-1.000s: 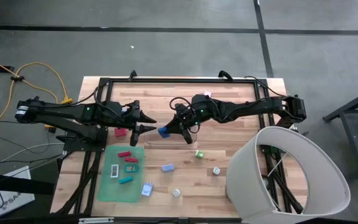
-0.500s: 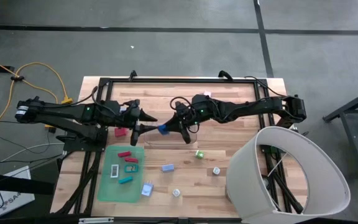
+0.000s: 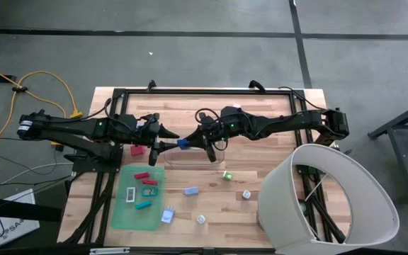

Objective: Pick & Place Office items
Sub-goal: Put the dark blue digital clock into the green bin

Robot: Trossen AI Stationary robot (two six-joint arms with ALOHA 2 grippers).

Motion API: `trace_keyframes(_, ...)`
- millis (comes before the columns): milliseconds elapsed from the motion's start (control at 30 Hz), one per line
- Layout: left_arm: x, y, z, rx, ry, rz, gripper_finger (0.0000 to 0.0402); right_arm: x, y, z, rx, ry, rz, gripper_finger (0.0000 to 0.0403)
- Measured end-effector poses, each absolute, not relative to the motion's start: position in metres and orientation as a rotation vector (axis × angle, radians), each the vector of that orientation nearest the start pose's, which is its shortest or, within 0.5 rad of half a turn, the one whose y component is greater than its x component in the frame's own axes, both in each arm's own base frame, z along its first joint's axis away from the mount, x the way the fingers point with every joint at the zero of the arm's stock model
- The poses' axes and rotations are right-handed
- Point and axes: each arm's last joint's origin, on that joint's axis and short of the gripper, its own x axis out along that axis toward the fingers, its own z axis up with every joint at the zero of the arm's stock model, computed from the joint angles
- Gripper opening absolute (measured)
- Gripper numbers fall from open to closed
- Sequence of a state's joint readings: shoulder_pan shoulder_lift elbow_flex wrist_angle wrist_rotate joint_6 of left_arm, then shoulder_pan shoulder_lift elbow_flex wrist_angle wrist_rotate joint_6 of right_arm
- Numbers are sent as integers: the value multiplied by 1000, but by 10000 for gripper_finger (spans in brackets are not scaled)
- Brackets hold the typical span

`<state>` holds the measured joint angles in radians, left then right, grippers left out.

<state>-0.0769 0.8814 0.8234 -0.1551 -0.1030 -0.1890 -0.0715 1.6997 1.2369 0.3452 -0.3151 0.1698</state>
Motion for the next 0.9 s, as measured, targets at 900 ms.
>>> trace_keyframes(900,195,-13,336,-165,171,21,110,395,-19,307,157,43,239,45)
